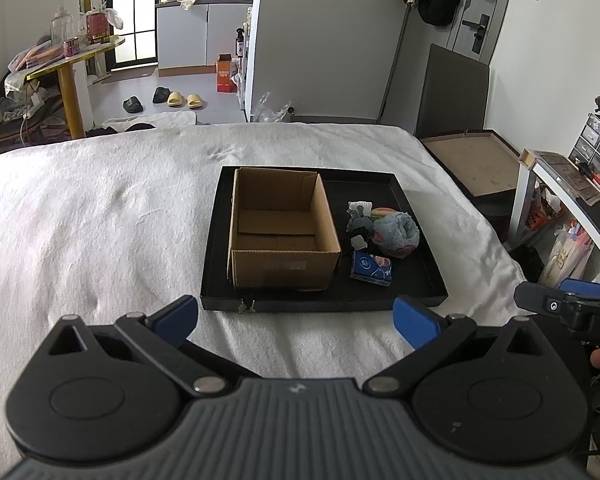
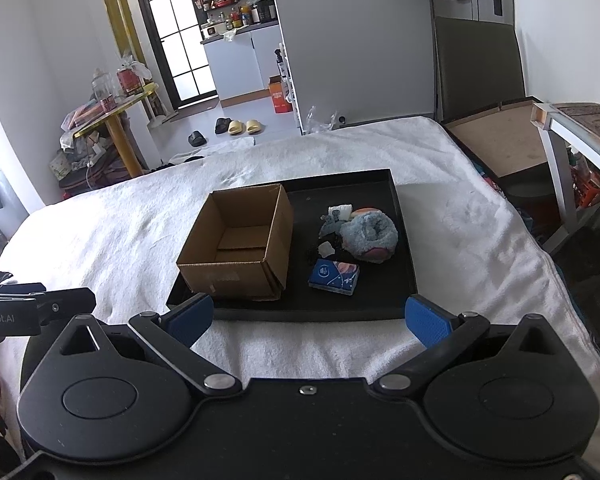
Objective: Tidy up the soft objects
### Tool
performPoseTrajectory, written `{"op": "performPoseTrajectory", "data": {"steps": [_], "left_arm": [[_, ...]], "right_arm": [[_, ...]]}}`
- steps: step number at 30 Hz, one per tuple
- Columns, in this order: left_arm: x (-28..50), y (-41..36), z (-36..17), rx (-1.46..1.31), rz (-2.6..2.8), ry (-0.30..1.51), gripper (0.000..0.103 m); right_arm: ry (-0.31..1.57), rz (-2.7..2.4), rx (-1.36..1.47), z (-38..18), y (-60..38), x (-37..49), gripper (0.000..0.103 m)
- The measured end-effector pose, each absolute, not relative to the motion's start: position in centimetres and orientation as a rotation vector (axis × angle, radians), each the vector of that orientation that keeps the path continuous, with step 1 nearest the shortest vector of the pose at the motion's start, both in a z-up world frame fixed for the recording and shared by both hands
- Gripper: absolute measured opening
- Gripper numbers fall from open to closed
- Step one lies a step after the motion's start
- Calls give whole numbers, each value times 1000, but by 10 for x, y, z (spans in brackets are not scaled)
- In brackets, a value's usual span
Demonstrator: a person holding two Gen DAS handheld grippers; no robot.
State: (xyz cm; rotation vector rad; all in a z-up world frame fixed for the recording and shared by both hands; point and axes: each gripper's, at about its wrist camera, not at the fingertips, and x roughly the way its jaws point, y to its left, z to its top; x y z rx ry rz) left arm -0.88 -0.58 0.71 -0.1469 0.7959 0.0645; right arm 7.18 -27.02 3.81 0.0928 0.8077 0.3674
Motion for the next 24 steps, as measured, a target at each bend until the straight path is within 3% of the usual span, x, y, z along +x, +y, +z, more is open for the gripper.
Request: {"op": "performPoseTrajectory", "data": {"steps": [24], "left_arm": [[-15, -7, 16, -139, 61, 761, 103]], "right_arm": [[792, 372, 84, 44, -269, 71, 103]]}}
